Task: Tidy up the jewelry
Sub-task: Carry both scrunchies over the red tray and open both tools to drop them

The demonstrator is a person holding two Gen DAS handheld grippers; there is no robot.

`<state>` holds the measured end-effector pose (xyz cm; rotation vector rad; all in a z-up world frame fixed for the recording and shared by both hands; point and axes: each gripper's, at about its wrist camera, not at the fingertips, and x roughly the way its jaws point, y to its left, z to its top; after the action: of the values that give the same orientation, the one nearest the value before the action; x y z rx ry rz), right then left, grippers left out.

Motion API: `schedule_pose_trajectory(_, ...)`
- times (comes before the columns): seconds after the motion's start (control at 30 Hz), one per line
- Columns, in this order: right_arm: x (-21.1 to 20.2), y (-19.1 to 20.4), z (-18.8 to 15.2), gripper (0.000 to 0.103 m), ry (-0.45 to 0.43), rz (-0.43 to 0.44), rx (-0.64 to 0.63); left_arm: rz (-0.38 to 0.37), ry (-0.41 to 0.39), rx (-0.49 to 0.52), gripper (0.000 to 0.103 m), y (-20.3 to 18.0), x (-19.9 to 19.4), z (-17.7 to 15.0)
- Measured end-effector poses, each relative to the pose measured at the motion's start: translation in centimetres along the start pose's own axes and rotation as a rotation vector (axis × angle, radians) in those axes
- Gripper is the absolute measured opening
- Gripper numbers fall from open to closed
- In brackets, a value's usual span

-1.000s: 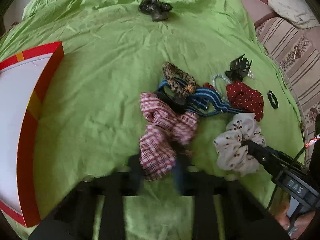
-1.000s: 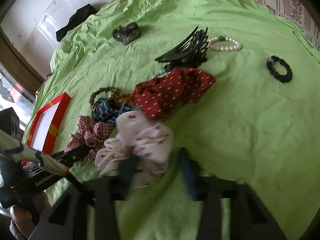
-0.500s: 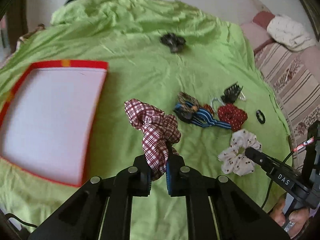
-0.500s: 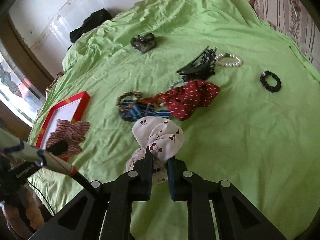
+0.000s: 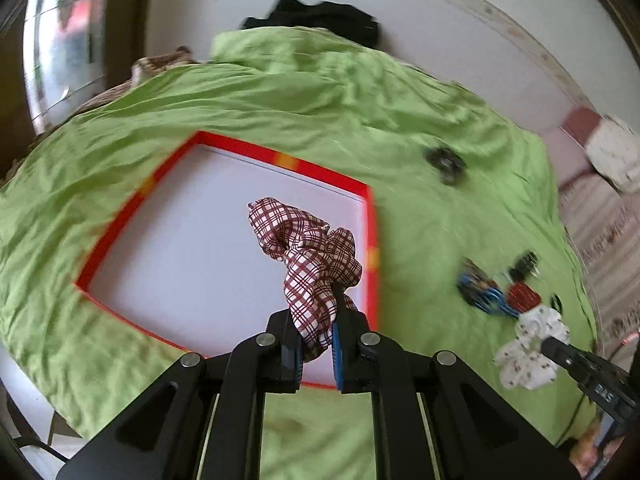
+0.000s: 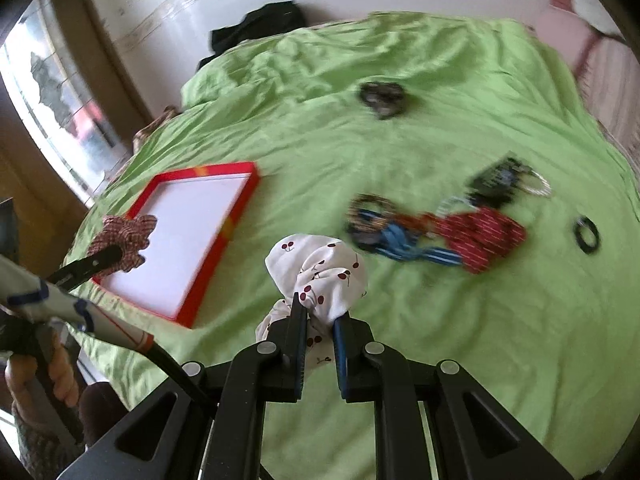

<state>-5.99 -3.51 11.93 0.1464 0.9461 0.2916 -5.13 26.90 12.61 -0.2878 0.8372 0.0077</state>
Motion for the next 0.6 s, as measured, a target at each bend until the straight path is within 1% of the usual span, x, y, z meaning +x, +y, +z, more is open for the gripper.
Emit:
schedule_pose_trajectory(0.17, 2.6, 5.2, 1.9, 0.013, 0.032, 0.078, -0.062, 0.064, 0.014, -0.055, 0.01, 4.7, 1.7, 2.1)
schedule_pose_trajectory(0.23, 3.7, 6.9, 2.8, 0.013, 0.036, 0.096, -0.084, 0.088, 0.019, -0.077, 0.01, 6.5, 2.7, 3.3)
schedule_pose_trajectory(0.33, 5.9, 9.4, 5.0, 0.013, 0.038, 0.116, -0.121, 0.126, 0.024, -0.093, 0.01, 8.3, 4.4, 5.5)
schedule_pose_trajectory(0.47, 9.8, 11.9, 8.5, 0.013, 0.046, 0.121, -0.143, 0.154, 0.039, -0.08, 0.01, 9.7, 7.0, 9.1)
schedule_pose_trajectory(0.53, 11.8, 12.5, 9.8, 0.013, 0.057, 0.123, -0.137, 0.165, 0.053, -0.061, 0.01, 10.0, 8.7, 10.8)
schedule_pose_trajectory(0.6, 14.1, 13.0, 11.0, 0.013, 0.07, 0.114, -0.133, 0.167, 0.068, -0.052, 0.01, 10.3, 10.1, 11.9)
